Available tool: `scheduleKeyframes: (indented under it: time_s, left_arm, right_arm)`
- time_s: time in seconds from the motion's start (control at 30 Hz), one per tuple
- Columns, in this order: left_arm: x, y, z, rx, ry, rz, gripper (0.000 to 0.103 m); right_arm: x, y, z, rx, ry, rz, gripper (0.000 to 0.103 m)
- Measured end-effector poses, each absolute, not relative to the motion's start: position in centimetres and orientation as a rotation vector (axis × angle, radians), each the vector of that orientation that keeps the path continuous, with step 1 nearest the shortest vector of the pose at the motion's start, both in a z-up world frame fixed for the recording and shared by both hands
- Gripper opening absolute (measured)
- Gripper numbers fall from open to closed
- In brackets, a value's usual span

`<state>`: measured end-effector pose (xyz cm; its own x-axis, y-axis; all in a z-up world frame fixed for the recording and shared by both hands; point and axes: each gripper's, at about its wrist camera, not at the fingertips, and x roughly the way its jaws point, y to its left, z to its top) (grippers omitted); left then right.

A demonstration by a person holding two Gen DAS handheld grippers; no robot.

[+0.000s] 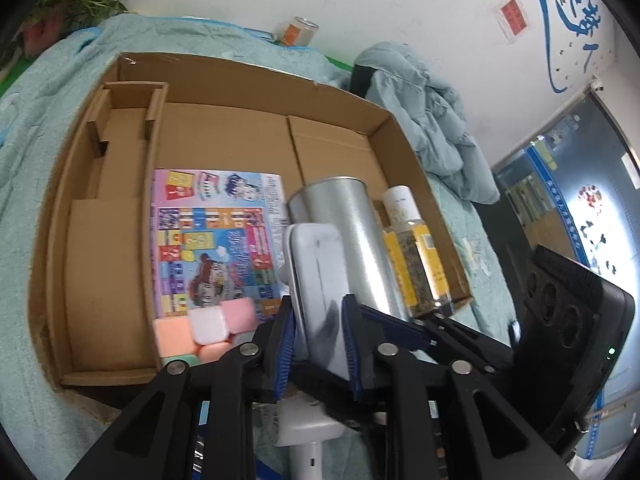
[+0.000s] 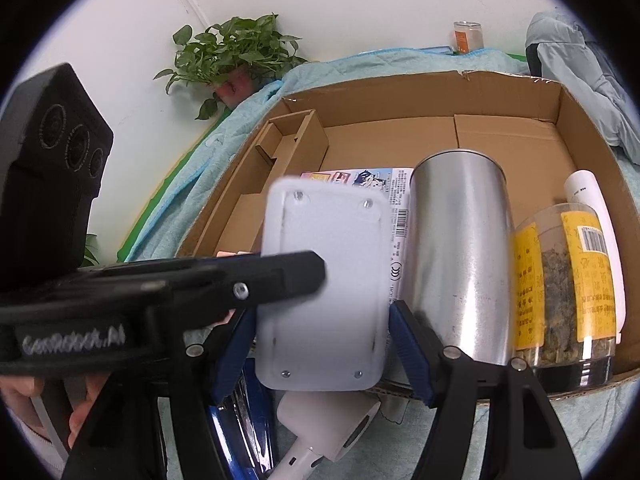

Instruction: Organize rigid objects

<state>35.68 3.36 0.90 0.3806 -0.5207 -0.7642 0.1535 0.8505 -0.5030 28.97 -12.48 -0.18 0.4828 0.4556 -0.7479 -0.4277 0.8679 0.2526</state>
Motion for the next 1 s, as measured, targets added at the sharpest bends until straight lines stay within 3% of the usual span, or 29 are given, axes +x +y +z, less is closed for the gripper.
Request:
scheduleKeyframes:
  time_s: [0.03,0.1,0.2,0.3,0.33,0.37,0.43,0.47,0.53,0.6,0.63,0.67,0.87,1.0]
  left_arm:
    - [35.7,3.6,1.0,-0.383,1.1,-0.436,0.039]
    - [35.4,4.6,1.3,-0.402,1.07,-0.412,0.049]
    - [34.8,5.2,2.1,-0.383,1.039,-0.404,0.05]
    - [34.0,5.6,2.8,-0.346,1.0,-0.371,0.061]
    - [33.8,5.6,3.0,-0.331,0.985,-0.361,0.065]
    - [33.5,5.5,3.2,-0.312,0.97,-0.346,0.066]
    - [32.8,5.5,3.7,-0.281,0.939,-0.316,0.07]
    - [32.4,5.5,3.9,-0.265,0.921,-0.302,0.072]
    - [31.3,5.5,4.5,-0.228,0.862,-0.259,0.09]
    - [29.6,5.8,5.1,-0.207,0.783,-0.198,0.102]
    - [28.2,6.1,5.5,-0.213,0.721,-0.167,0.103]
    - [27.3,6.3,5.7,-0.217,0.688,-0.151,0.103]
    - [22.5,7.6,4.8,-0.215,0.635,-0.067,0.102]
    - [20.3,7.8,3.5,-0.188,0.691,-0.03,0.102]
  right_arm:
    - [28.8,-12.8,-0.1,0.041,0.914,0.545,0.068]
    - [28.1,-13.4,0.1,0.066,0.906,0.559,0.068]
    - [27.0,-13.6,0.3,0.045,0.875,0.566,0.068]
    - [25.9,-13.2,0.1,-0.003,0.838,0.577,0.067]
    - [25.7,-13.0,0.0,-0.012,0.831,0.58,0.061]
    - [25.6,-12.9,-0.1,-0.018,0.827,0.583,0.049]
    - [25.6,-12.6,-0.2,-0.023,0.826,0.588,0.038]
    - [25.5,-12.6,-0.1,-0.024,0.819,0.584,0.038]
    - [24.7,-12.5,0.2,-0.058,0.768,0.552,0.039]
    - [23.7,-12.5,0.2,-0.093,0.712,0.508,0.065]
    - [23.2,-12.9,0.1,-0.081,0.685,0.494,0.095]
    - [22.9,-13.4,0.0,-0.06,0.669,0.495,0.102]
    - [21.6,-14.7,-1.4,-0.053,0.712,0.479,0.102]
    - [20.7,-14.6,-1.8,-0.077,0.711,0.486,0.102]
